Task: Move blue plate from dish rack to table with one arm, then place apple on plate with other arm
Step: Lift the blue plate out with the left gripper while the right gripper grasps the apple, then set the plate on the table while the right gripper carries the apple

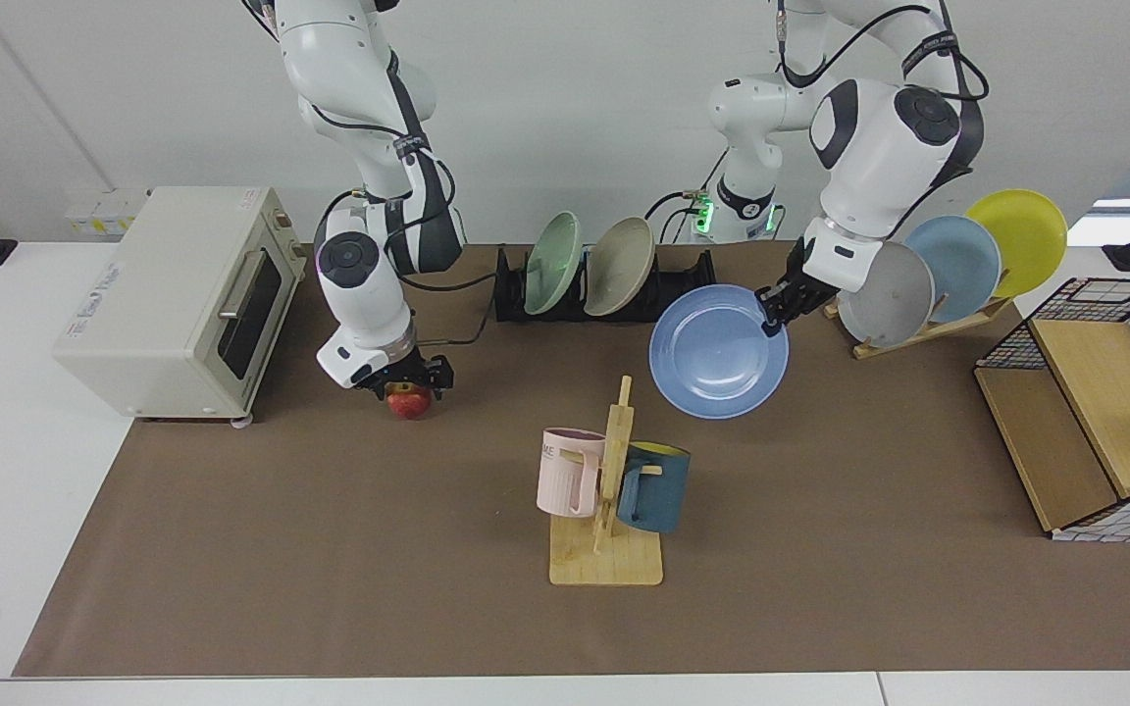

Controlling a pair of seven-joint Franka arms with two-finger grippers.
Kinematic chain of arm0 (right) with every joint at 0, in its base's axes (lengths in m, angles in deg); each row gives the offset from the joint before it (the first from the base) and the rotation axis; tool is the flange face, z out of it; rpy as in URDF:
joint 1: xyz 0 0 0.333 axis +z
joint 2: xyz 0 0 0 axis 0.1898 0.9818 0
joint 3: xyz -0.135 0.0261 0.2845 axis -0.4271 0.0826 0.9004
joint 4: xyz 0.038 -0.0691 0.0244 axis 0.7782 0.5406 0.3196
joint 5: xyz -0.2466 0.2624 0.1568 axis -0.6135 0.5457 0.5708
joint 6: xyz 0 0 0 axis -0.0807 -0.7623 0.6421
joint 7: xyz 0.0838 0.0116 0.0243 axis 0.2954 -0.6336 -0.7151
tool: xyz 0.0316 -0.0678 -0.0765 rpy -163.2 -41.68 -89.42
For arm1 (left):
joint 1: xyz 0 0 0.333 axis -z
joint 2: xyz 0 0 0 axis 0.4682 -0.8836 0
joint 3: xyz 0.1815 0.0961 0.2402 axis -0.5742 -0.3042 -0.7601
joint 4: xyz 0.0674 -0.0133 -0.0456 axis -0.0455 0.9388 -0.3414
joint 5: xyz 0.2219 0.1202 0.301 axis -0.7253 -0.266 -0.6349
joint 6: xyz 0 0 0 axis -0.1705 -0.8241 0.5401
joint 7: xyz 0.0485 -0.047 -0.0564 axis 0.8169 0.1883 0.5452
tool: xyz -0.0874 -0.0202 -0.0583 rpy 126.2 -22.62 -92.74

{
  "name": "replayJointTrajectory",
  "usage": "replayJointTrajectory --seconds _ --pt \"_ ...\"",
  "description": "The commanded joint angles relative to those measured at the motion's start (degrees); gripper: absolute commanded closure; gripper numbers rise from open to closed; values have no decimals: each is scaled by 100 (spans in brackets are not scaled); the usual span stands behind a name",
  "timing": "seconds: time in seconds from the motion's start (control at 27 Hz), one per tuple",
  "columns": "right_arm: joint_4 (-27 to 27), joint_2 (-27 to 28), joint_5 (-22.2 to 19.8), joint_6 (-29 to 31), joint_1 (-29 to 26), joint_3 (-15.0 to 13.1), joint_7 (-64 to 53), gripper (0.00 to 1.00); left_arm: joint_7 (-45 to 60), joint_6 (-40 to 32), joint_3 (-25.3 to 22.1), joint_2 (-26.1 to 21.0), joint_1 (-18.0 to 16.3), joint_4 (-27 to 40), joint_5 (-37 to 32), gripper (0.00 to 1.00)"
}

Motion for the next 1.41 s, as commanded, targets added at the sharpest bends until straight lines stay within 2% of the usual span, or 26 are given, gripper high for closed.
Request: replayJointTrajectory --seconds 0.0,0.15,0.19,0.3,0.37,0.41,0.59,1.04,1.15,1.19,1.22,1.26,1.37 --pt "155 73 13 206 12 -10 76 0 322 1039 38 -367 291 434 558 100" --pt "172 117 -13 303 12 -10 76 3 875 2102 56 -755 774 662 646 100" --pt "198 117 -13 320 4 -10 76 13 1033 2269 64 -764 888 724 655 100" --pt "207 117 -22 312 12 -10 -47 70 1272 2517 64 -782 1223 865 655 100" --pt "181 117 -22 294 12 -10 -56 92 1281 2543 64 -773 1329 996 655 100" --pt "164 117 -30 268 12 -10 -65 98 1290 2596 64 -773 1381 1084 655 100" --pt "-12 47 -66 84 12 -19 -91 100 1281 2886 64 -817 1514 1260 655 100" --pt "-820 -533 -75 -1129 -40 -37 -100 100 1184 2921 64 -791 1558 1427 586 100" --pt "-1014 -683 -75 -1436 -67 -37 -118 100 940 2869 64 -791 1549 1427 533 26" --pt "-1093 -718 -75 -1542 -67 -45 -135 100 799 2851 64 -791 1523 1427 532 13" --pt "-1146 -744 -75 -1647 -67 -45 -135 100 676 2842 64 -791 1496 1427 532 3" --pt "-1216 -771 -75 -1761 -58 -45 -135 100 605 2807 56 -791 1479 1419 532 0" --pt "-1252 -771 -75 -1772 -67 -37 -144 100 578 2649 38 -817 1461 1348 515 0"
